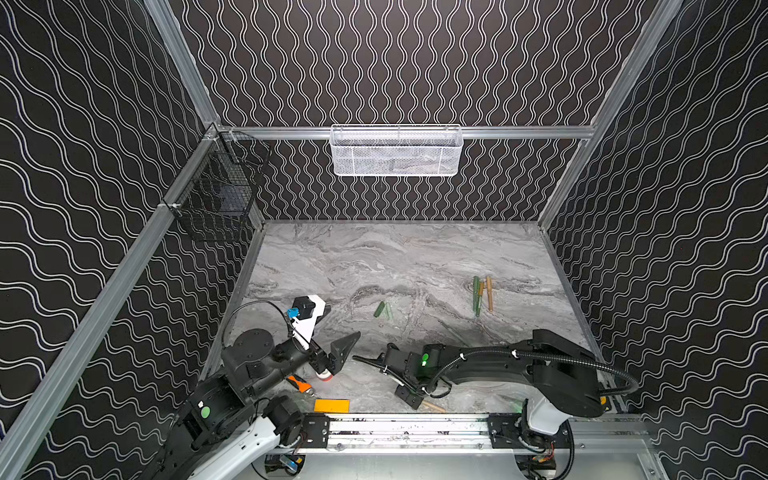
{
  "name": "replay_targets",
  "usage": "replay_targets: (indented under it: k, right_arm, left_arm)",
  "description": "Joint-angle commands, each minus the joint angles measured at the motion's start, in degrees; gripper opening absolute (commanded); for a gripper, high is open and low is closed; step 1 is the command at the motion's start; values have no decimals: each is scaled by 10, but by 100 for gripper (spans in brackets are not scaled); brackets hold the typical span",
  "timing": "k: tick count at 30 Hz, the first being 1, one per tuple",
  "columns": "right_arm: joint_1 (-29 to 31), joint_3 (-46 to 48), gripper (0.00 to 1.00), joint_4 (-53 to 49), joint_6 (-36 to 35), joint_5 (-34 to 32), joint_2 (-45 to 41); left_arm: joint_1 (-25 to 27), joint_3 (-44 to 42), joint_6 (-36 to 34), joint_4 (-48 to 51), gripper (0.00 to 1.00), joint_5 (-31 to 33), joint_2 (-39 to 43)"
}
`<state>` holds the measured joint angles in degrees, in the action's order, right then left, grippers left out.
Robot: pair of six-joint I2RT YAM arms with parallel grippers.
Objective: Insert the pens into the pen caps
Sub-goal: 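Grasp the tan pencil near the robot's edge with the right gripper, then bring the tan pencil to the left gripper and close the left gripper on it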
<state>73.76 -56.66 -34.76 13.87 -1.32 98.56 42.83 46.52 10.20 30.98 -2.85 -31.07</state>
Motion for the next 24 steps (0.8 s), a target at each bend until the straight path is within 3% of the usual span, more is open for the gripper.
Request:
replay_targets:
  k: [1,12,19,24]
  right_arm:
    - [1,-1,24,-64,6,-4,11]
    - [-13,-29,10,-8,-16,15,6]
    - [-95,-20,6,73,-32,34,-57]
    - [-163,-24,6,189,-44,76,-169]
  left_arm:
    - [0,-1,-2,-9,99,4,0]
    - [0,3,3,-5,99,7,-8]
    - [0,2,-3,-3,99,3,-17]
    - [0,2,-4,-12,99,-10,-31]
